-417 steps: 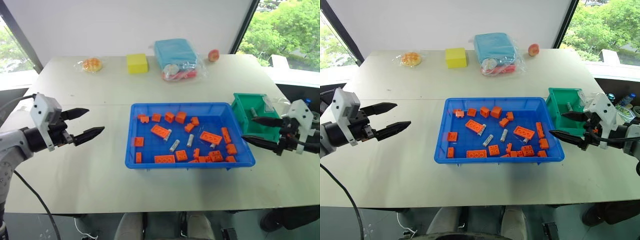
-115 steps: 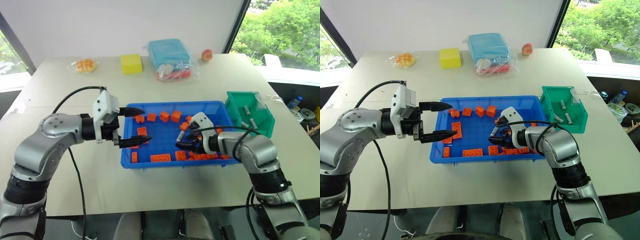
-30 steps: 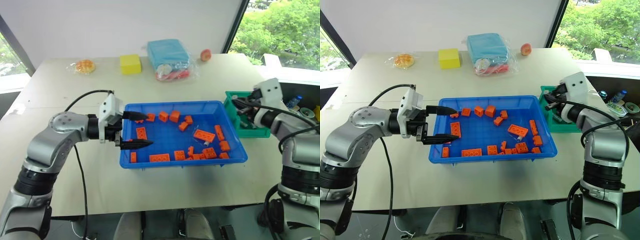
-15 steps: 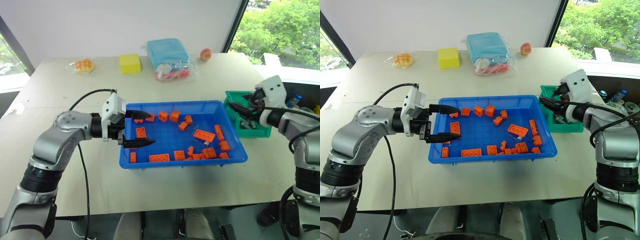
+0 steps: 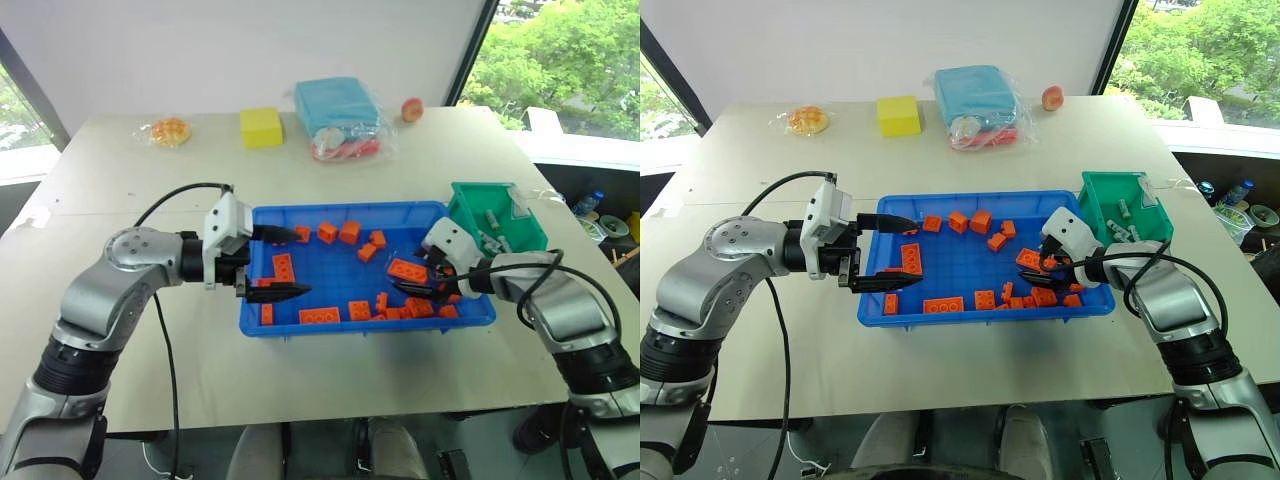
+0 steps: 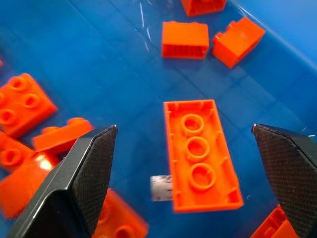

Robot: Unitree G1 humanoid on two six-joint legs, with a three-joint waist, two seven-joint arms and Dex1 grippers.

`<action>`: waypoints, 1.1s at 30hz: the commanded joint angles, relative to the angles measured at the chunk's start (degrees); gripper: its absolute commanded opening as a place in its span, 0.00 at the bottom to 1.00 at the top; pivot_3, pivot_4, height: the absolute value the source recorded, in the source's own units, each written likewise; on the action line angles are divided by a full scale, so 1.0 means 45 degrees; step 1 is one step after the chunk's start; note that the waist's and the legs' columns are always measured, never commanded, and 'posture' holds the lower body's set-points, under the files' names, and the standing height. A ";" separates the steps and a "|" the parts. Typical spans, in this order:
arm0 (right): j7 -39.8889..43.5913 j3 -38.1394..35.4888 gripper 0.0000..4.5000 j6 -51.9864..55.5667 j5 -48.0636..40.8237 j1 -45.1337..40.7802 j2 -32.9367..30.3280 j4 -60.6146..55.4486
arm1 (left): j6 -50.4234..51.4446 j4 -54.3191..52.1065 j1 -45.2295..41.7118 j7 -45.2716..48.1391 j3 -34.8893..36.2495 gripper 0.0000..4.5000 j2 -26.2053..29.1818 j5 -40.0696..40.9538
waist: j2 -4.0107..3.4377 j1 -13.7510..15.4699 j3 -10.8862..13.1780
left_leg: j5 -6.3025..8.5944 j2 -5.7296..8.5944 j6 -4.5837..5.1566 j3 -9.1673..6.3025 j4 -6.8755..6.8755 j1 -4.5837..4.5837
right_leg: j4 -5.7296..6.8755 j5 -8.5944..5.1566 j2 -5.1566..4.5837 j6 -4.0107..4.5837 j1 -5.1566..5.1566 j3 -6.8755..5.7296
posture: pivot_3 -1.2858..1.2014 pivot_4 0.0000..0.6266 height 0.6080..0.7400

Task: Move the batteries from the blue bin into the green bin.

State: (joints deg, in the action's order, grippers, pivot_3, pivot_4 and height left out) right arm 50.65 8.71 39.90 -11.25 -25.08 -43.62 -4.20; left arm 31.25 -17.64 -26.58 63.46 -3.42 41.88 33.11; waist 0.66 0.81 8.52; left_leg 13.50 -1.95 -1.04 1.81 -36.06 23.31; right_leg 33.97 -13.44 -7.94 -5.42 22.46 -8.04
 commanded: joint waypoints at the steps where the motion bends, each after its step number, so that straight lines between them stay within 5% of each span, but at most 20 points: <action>1: -0.0011 0.0106 0.99 -0.0630 0.0287 -0.0341 0.0216 0.0596 | 0.0077 -0.0551 0.0093 -0.0130 0.0480 1.00 0.0194 0.0201 | 0.0003 -0.0006 -0.0002 | 0.0000 0.0000 0.0000 0.0000 0.0000 0.0000 | -0.0001 0.0000 0.0000 0.0000 0.0000 0.0000 | 0.52 0.24 0.72; 4: -0.0005 0.0005 0.94 -0.0690 0.0198 -0.0440 0.0478 0.0989 | 0.0147 -0.0668 0.0149 -0.0195 0.0539 1.00 0.0231 0.0215 | 0.0002 -0.0012 -0.0001 | 0.0000 -0.0001 0.0000 0.0000 0.0000 0.0000 | 0.0001 0.0001 0.0003 -0.0001 -0.0004 0.0000 | 0.52 0.24 0.72; 9: 0.0105 0.0027 0.52 -0.0615 0.0033 -0.0529 0.0790 0.0603 | 0.0221 -0.0713 0.0106 -0.0255 0.0661 1.00 0.0306 0.0243 | 0.0002 -0.0008 0.0000 | 0.0000 -0.0001 0.0000 0.0000 -0.0003 0.0000 | 0.0003 0.0006 0.0004 0.0001 -0.0006 0.0000 | 0.52 0.24 0.72; 21: -0.1183 0.2240 0.52 -0.0538 0.1095 -0.2054 0.3964 0.0473 | 0.0071 -0.0436 -0.0276 -0.0205 0.0429 1.00 0.0116 0.0063 | 0.0001 0.0030 -0.0001 | -0.0001 -0.0018 0.0000 -0.0018 -0.0006 -0.0002 | 0.0008 0.0017 0.0036 0.0015 0.0036 0.0000 | 0.52 0.24 0.72; 33: -0.0817 0.0352 0.52 0.0011 0.0963 -0.1661 0.1246 -0.0450 | -0.0029 -0.0472 -0.0035 -0.0203 0.0490 1.00 0.0123 0.0017 | 0.0000 -0.0024 0.0000 | -0.0001 0.0000 0.0000 -0.0033 -0.0009 0.0009 | 0.0009 0.0022 0.0045 0.0020 -0.0006 0.0020 | 0.52 0.24 0.72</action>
State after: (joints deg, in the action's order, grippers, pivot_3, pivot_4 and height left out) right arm 45.93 12.76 39.24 -6.11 -33.13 -35.93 -2.56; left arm 32.05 -18.84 -26.62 62.64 -2.04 42.39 33.13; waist 0.66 0.71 8.52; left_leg 13.50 -1.96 -1.04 1.67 -36.08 23.35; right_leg 34.01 -13.35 -7.73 -5.33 22.43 -7.95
